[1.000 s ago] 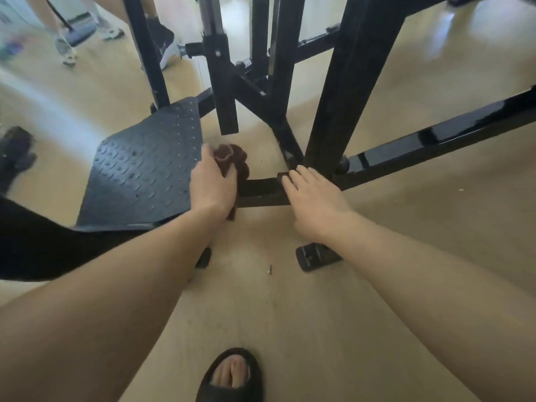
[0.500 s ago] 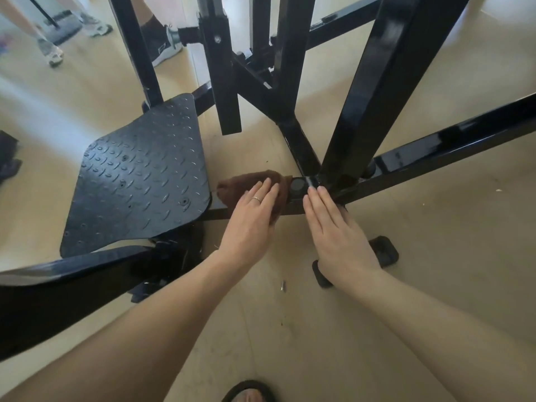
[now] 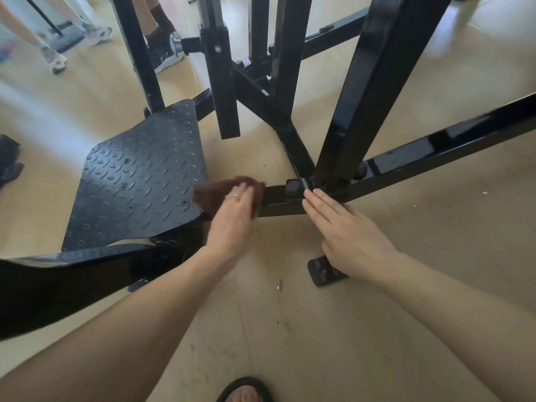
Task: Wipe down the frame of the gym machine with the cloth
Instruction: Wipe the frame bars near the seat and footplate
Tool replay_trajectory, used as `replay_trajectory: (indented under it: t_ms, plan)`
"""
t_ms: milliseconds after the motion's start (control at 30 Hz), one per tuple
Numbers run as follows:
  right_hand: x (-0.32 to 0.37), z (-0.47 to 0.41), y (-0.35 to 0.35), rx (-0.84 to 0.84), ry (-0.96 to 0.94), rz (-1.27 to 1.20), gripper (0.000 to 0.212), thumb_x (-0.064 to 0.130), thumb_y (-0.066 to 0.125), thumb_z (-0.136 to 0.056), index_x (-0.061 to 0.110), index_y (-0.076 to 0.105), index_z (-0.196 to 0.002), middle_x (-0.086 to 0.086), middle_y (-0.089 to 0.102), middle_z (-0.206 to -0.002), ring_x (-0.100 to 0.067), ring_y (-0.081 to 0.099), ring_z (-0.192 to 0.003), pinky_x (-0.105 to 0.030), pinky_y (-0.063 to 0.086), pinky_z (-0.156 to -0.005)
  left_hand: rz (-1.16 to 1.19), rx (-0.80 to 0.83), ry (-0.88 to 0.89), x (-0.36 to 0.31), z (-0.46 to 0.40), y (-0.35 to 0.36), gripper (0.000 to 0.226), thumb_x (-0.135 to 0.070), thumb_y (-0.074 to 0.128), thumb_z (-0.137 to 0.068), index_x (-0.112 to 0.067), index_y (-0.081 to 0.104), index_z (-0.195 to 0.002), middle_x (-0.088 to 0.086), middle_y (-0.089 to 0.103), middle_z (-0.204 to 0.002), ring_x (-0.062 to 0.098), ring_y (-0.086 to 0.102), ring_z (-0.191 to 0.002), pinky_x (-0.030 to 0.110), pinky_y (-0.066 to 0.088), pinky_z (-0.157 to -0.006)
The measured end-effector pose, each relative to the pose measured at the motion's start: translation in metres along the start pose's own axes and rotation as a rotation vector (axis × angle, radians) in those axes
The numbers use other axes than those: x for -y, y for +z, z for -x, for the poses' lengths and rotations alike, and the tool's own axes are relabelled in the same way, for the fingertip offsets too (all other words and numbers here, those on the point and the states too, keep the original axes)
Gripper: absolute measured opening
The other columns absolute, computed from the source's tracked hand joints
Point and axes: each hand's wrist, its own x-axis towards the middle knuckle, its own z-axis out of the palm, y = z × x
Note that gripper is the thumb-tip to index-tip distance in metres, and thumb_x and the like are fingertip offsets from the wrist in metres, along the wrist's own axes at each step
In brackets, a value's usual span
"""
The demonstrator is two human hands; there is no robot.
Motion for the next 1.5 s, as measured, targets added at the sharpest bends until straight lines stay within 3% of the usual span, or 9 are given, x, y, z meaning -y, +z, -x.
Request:
replay_trajectory:
  t_ms: [233, 367, 533, 733, 833, 933, 1100, 1333, 1500]
  plan:
    - [-0.001, -0.001, 0.006, -0.025, 0.020, 0.077, 0.063, 0.030, 0.049, -0.102, 0.011, 0.029, -0.159, -0.006, 0.020, -0.169, -0.019, 0.012, -0.156, -0.033, 0.020, -0.115, 0.032, 0.069, 0.161, -0.008, 0.011, 0.004, 0.063, -0.011, 0.059, -0.100, -0.019, 0.034, -0.158, 0.001, 0.031, -0.164, 0.019, 0.030, -0.152, 0.041, 0.028, -0.124]
    - [-0.001, -0.001, 0.004, -0.005, 0.015, 0.152, 0.064, 0.029, 0.052, -0.101, 0.010, 0.033, -0.158, -0.007, 0.023, -0.168, -0.020, 0.014, -0.155, -0.034, 0.020, -0.114, 0.016, 0.037, -0.012, 0.001, 0.002, -0.012, 0.054, -0.015, 0.054, -0.103, -0.016, 0.038, -0.155, 0.004, 0.039, -0.161, 0.026, 0.039, -0.147, 0.045, 0.033, -0.121]
    - [0.000, -0.003, 0.000, 0.017, 0.002, 0.085, 0.063, 0.028, 0.041, -0.106, 0.014, 0.017, -0.163, -0.004, 0.002, -0.171, -0.019, -0.001, -0.158, -0.036, 0.006, -0.122, 0.152, 0.025, -0.137, -0.026, -0.011, -0.018, 0.033, -0.021, 0.050, -0.106, -0.013, 0.057, -0.137, 0.003, 0.066, -0.124, 0.022, 0.065, -0.105, 0.036, 0.052, -0.097]
    - [-0.013, 0.013, -0.006, 0.063, -0.046, 0.086, 0.064, 0.017, 0.070, -0.088, 0.011, 0.050, -0.149, -0.011, 0.049, -0.154, -0.026, 0.048, -0.142, -0.034, 0.029, -0.116, 0.653, 0.062, -0.237, -0.081, -0.029, -0.017, 0.031, -0.020, 0.048, -0.107, -0.017, 0.056, -0.137, 0.000, 0.064, -0.121, 0.010, 0.059, -0.101, 0.026, 0.051, -0.093]
    - [-0.016, 0.029, 0.001, 0.088, 0.083, -0.073, 0.061, 0.033, 0.052, -0.103, 0.020, 0.032, -0.159, -0.003, 0.038, -0.162, -0.019, 0.046, -0.141, -0.031, 0.038, -0.115, 0.389, 0.120, 0.012, -0.085, -0.023, -0.010, 0.037, -0.017, 0.053, -0.105, -0.020, 0.055, -0.141, -0.001, 0.062, -0.134, 0.015, 0.059, -0.120, 0.029, 0.050, -0.104]
    - [-0.021, 0.035, 0.007, 0.164, 0.131, -0.127, 0.065, 0.044, 0.039, -0.106, 0.025, 0.017, -0.164, 0.005, 0.018, -0.170, -0.013, 0.028, -0.151, -0.031, 0.030, -0.119, 0.117, 0.140, 0.243, -0.069, -0.011, 0.004, 0.047, -0.013, 0.058, -0.102, -0.019, 0.050, -0.148, -0.002, 0.043, -0.158, 0.016, 0.030, -0.151, 0.035, 0.021, -0.126]
    - [-0.014, 0.034, 0.018, 0.113, 0.138, -0.136, 0.060, 0.036, 0.049, -0.102, 0.016, 0.036, -0.158, -0.003, 0.030, -0.165, -0.021, 0.034, -0.149, -0.036, 0.041, -0.113, -0.059, 0.080, 0.459, -0.056, -0.002, 0.012, 0.050, -0.008, 0.063, -0.099, -0.014, 0.052, -0.147, 0.004, 0.045, -0.156, 0.020, 0.029, -0.152, 0.035, 0.015, -0.127]
    - [-0.017, 0.031, 0.012, 0.160, 0.112, -0.088, 0.061, 0.039, 0.043, -0.105, 0.019, 0.028, -0.161, 0.000, 0.022, -0.169, -0.016, 0.023, -0.153, -0.033, 0.034, -0.119, -0.089, 0.096, 0.437, -0.062, -0.007, 0.006, 0.051, -0.011, 0.061, -0.100, -0.016, 0.048, -0.149, 0.003, 0.045, -0.157, 0.020, 0.034, -0.150, 0.037, 0.025, -0.125]
    - [-0.015, 0.027, 0.007, 0.231, 0.134, -0.075, 0.063, 0.041, 0.039, -0.107, 0.021, 0.021, -0.163, 0.002, 0.014, -0.171, -0.016, 0.016, -0.156, -0.033, 0.028, -0.123, -0.010, 0.084, 0.187, -0.090, -0.030, -0.007, 0.030, -0.019, 0.053, -0.104, -0.016, 0.055, -0.135, 0.003, 0.063, -0.127, 0.022, 0.063, -0.113, 0.035, 0.051, -0.100]
